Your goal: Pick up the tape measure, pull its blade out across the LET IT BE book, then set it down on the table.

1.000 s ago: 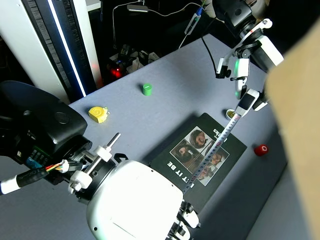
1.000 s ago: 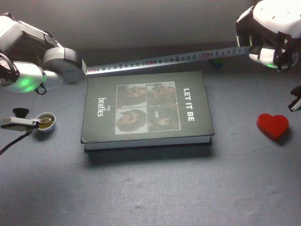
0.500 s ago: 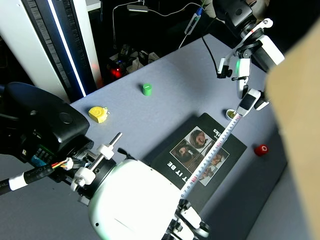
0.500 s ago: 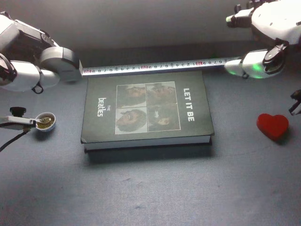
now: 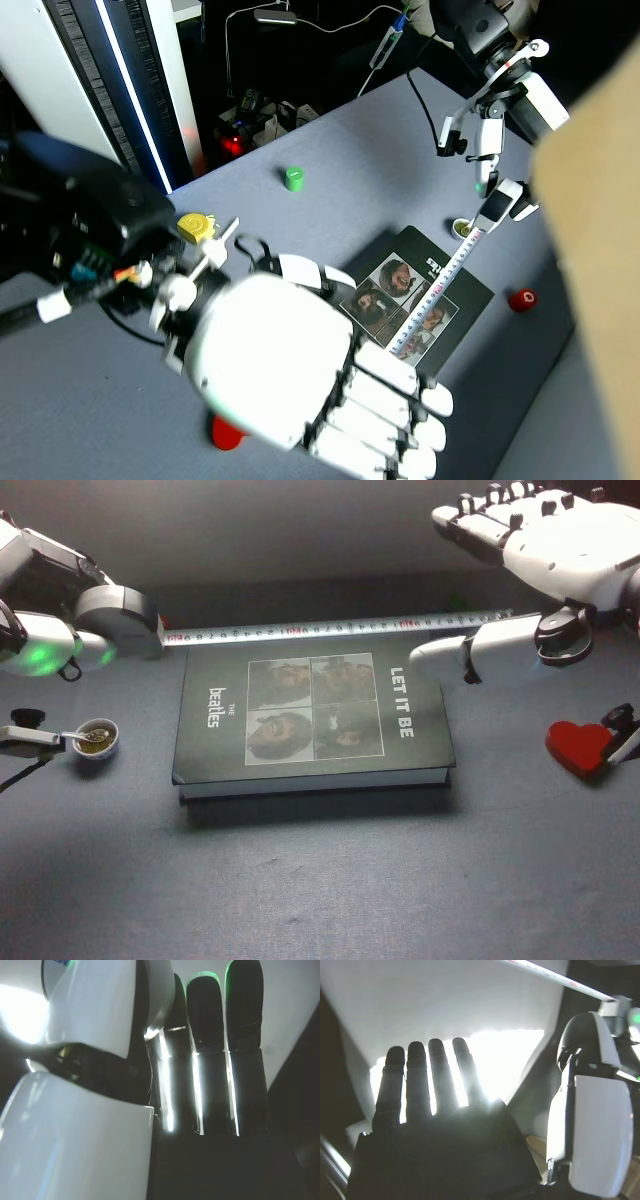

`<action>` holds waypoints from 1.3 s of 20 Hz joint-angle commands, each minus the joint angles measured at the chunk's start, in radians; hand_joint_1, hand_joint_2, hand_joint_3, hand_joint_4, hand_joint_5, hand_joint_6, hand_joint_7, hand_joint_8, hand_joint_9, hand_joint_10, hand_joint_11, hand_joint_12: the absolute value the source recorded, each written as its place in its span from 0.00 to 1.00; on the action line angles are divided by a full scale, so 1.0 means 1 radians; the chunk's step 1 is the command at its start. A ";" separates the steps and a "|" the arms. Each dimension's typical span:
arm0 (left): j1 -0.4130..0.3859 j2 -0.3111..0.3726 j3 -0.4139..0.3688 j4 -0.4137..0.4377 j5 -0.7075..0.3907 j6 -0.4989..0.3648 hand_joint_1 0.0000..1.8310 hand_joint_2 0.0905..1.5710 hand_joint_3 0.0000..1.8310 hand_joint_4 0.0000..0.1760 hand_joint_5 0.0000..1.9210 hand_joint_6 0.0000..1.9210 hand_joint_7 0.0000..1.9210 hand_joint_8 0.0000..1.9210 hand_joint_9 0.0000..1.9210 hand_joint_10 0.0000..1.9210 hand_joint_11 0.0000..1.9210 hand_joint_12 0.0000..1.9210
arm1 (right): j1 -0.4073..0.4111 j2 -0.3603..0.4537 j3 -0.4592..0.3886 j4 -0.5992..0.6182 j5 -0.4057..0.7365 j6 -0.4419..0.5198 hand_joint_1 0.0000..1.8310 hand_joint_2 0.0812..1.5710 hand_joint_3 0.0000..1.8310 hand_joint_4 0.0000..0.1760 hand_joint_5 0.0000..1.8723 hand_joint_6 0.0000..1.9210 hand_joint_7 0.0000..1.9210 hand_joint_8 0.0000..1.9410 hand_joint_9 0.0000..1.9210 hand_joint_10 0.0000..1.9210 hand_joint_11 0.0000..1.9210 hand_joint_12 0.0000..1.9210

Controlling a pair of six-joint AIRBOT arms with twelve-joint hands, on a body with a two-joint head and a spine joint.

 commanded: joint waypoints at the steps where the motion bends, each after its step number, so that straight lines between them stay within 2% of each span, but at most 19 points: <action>1: -0.007 0.000 0.012 0.031 -0.088 -0.009 0.75 0.67 0.00 0.00 0.54 0.39 0.55 0.40 0.50 0.64 0.45 0.52 | 0.022 0.019 -0.018 -0.053 0.042 0.011 0.13 0.55 0.00 0.15 0.00 0.00 0.00 0.00 0.00 0.00 0.00 0.00; 6: 0.021 -0.012 0.074 0.027 -0.048 -0.008 0.75 0.67 0.00 0.00 0.54 0.41 0.56 0.38 0.50 0.64 0.45 0.53 | 0.042 0.072 -0.094 -0.064 0.015 0.063 0.12 0.56 0.00 0.15 0.00 0.00 0.00 0.00 0.00 0.00 0.00 0.00; 8: 0.043 -0.017 0.101 0.026 -0.043 -0.008 0.75 0.67 0.00 0.00 0.54 0.42 0.56 0.38 0.50 0.64 0.45 0.53 | 0.026 0.102 -0.105 -0.280 0.024 0.234 0.12 0.56 0.00 0.15 0.00 0.00 0.00 0.00 0.00 0.00 0.00 0.00; 9: 0.048 -0.020 0.108 0.026 -0.044 -0.008 0.75 0.67 0.00 0.00 0.53 0.42 0.56 0.37 0.51 0.64 0.45 0.53 | 0.008 0.111 -0.113 -0.321 0.044 0.263 0.12 0.56 0.00 0.15 0.00 0.00 0.00 0.00 0.00 0.00 0.00 0.00; 10: 0.059 -0.029 0.133 0.024 -0.044 -0.010 0.75 0.67 0.00 0.00 0.53 0.42 0.56 0.37 0.51 0.64 0.45 0.53 | -0.022 0.128 -0.130 -0.406 0.038 0.341 0.12 0.57 0.00 0.15 0.00 0.00 0.00 0.00 0.00 0.00 0.00 0.00; 13: 0.070 -0.041 0.152 0.031 -0.042 -0.017 0.75 0.67 0.00 0.00 0.54 0.41 0.56 0.38 0.50 0.64 0.45 0.53 | -0.022 0.127 -0.132 -0.406 0.036 0.348 0.12 0.57 0.00 0.15 0.00 0.00 0.00 0.00 0.00 0.00 0.00 0.00; 16: 0.083 -0.048 0.169 0.056 -0.034 -0.034 0.75 0.68 0.00 0.00 0.55 0.38 0.50 0.48 0.47 0.67 0.46 0.54 | -0.024 0.127 -0.139 -0.406 0.017 0.348 0.12 0.57 0.00 0.13 0.00 0.00 0.00 0.00 0.00 0.00 0.03 0.02; 20: 0.094 -0.050 0.183 0.072 -0.024 -0.053 0.75 0.68 0.00 0.00 0.56 0.35 0.50 0.50 0.47 0.67 0.46 0.54 | -0.031 0.132 -0.156 -0.405 0.022 0.348 0.12 0.58 0.00 0.12 0.00 0.00 0.00 0.00 0.00 0.00 0.04 0.02; 21: 0.098 -0.050 0.187 0.073 -0.021 -0.053 0.75 0.68 0.00 0.00 0.56 0.34 0.50 0.50 0.47 0.67 0.46 0.53 | -0.032 0.132 -0.158 -0.406 0.024 0.348 0.11 0.58 0.00 0.07 0.00 0.00 0.00 0.00 0.00 0.00 0.04 0.02; 23: 0.103 -0.059 0.201 0.073 -0.015 -0.059 0.75 0.68 0.00 0.00 0.56 0.34 0.50 0.50 0.47 0.67 0.46 0.53 | -0.038 0.132 -0.160 -0.406 0.024 0.348 0.11 0.59 0.00 0.06 0.00 0.00 0.00 0.00 0.00 0.00 0.04 0.03; 24: 0.107 -0.065 0.210 0.074 -0.010 -0.062 0.75 0.68 0.00 0.00 0.56 0.34 0.50 0.50 0.47 0.67 0.46 0.53 | -0.044 0.132 -0.161 -0.406 0.023 0.347 0.11 0.60 0.00 0.06 0.00 0.00 0.00 0.00 0.00 0.00 0.01 0.12; 26: 0.120 -0.071 0.220 0.076 -0.007 -0.070 0.75 0.68 0.00 0.00 0.56 0.34 0.51 0.49 0.47 0.67 0.46 0.53 | -0.050 0.132 -0.161 -0.407 0.023 0.346 0.11 0.60 0.00 0.05 0.00 0.00 0.00 0.00 0.00 0.00 0.00 0.16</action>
